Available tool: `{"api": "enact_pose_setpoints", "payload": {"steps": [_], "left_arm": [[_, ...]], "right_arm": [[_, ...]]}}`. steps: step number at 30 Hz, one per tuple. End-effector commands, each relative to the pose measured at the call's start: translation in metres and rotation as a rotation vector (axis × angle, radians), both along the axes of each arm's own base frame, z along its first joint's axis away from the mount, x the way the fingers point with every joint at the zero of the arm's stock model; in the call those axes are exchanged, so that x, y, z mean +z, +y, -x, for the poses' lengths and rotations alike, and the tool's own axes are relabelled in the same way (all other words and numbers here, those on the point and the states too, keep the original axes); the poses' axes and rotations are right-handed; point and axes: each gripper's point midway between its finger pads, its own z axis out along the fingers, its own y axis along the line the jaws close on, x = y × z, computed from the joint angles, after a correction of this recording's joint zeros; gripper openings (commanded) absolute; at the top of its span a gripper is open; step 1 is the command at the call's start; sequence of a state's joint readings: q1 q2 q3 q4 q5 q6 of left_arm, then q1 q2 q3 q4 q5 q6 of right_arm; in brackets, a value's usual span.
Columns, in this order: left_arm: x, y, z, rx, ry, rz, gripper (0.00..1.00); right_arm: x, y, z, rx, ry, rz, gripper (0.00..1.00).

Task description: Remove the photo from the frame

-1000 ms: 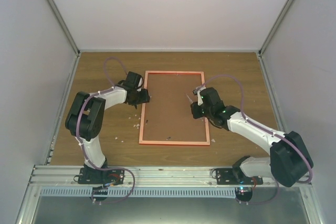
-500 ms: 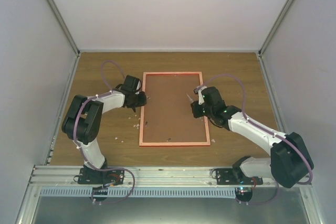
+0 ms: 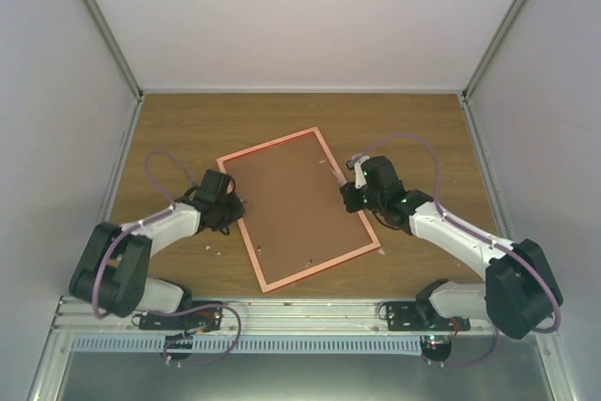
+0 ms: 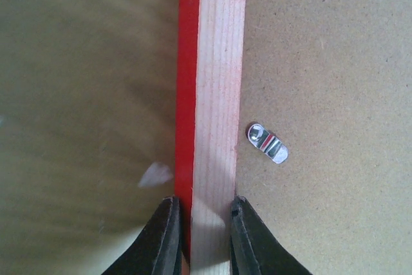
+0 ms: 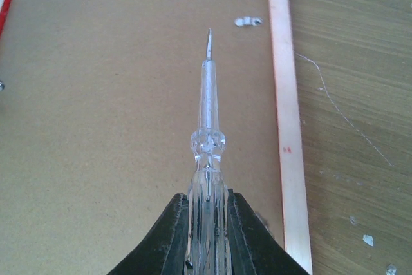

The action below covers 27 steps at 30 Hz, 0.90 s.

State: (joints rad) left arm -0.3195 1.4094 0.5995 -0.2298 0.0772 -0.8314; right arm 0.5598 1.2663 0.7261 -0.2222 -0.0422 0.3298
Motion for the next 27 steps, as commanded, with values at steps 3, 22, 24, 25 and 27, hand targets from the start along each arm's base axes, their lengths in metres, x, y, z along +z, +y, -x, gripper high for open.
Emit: {"api": "enact_pose_setpoints", "payload": {"steps": [3,22,24,25,27], "left_arm": [[0.016,0.004,0.013,0.256,-0.002,0.184,0.00],[0.020,-0.039,0.063,0.294,0.047,0.373,0.23],[0.028,-0.034,0.059,0.254,0.010,0.305,0.33],[0.033,-0.030,0.056,0.232,-0.013,0.263,0.38],[0.044,-0.021,0.048,0.171,-0.077,0.153,0.50]], "right_arm": [[0.007,0.000,0.000,0.006,-0.026,-0.029,0.01],[0.009,0.003,0.003,0.028,-0.033,-0.051,0.01],[0.010,0.004,0.004,0.035,-0.037,-0.054,0.01],[0.011,0.004,0.004,0.038,-0.039,-0.054,0.01],[0.011,0.004,0.005,0.042,-0.039,-0.056,0.01]]}}
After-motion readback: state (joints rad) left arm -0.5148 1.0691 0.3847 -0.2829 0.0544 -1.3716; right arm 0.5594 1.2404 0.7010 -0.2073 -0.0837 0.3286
